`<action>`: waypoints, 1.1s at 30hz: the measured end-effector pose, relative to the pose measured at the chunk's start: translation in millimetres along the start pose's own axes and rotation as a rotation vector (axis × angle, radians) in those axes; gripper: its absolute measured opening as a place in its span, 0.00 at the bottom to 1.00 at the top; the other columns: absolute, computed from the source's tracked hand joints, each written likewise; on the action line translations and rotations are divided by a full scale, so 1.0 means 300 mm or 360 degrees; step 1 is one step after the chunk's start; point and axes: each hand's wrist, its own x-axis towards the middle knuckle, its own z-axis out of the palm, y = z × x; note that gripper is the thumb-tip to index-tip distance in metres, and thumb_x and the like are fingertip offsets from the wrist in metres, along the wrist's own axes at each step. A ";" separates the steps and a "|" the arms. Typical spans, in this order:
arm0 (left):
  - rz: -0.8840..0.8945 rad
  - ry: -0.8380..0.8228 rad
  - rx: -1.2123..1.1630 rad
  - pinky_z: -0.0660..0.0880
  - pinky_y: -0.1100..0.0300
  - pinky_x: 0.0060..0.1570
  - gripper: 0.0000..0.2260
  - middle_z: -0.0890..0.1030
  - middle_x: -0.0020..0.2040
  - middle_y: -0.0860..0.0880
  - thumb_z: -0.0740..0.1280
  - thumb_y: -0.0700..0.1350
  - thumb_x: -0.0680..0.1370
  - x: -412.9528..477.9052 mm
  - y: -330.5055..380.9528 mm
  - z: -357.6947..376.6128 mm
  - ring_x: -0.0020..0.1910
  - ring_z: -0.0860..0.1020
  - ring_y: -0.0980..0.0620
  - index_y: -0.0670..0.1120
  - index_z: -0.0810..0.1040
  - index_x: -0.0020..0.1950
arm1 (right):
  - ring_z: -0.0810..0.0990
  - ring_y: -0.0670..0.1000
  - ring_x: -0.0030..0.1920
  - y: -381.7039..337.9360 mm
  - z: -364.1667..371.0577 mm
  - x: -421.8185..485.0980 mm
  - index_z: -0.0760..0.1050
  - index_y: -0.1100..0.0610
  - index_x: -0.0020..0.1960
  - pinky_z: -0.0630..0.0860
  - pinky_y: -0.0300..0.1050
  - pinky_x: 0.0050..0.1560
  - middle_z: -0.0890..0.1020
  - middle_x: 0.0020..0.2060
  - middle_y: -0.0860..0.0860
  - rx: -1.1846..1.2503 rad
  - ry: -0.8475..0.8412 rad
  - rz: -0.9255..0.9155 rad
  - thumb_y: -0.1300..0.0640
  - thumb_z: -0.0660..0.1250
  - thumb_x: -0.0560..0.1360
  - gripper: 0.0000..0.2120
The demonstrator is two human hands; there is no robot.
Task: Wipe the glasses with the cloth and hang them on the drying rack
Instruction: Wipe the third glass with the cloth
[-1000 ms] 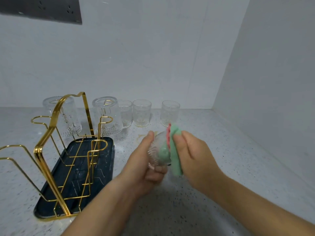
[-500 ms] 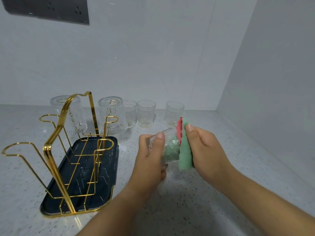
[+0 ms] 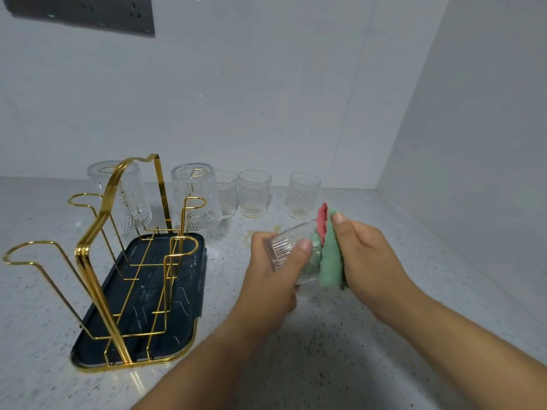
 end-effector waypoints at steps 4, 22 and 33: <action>-0.0664 -0.0263 -0.0771 0.57 0.69 0.15 0.22 0.76 0.38 0.45 0.68 0.64 0.76 0.023 0.037 -0.028 0.20 0.67 0.58 0.44 0.83 0.47 | 0.70 0.44 0.29 0.046 -0.005 -0.007 0.69 0.54 0.36 0.66 0.34 0.31 0.71 0.27 0.45 -0.0571 -0.0141 -0.0561 0.43 0.52 0.84 0.22; -0.0175 -0.0443 -0.0869 0.79 0.47 0.67 0.44 0.82 0.67 0.38 0.88 0.52 0.59 0.029 -0.002 -0.040 0.64 0.83 0.41 0.39 0.77 0.70 | 0.87 0.51 0.56 -0.016 0.008 -0.079 0.78 0.54 0.61 0.78 0.52 0.62 0.88 0.54 0.53 0.1269 0.0465 0.0228 0.45 0.50 0.86 0.22; -0.0191 -0.0167 -0.0814 0.83 0.53 0.49 0.44 0.84 0.60 0.37 0.82 0.51 0.65 0.016 0.015 0.025 0.54 0.85 0.42 0.36 0.71 0.76 | 0.56 0.33 0.79 0.026 0.202 -0.208 0.53 0.29 0.74 0.59 0.47 0.81 0.58 0.79 0.33 0.0258 0.0274 -0.0093 0.44 0.49 0.81 0.22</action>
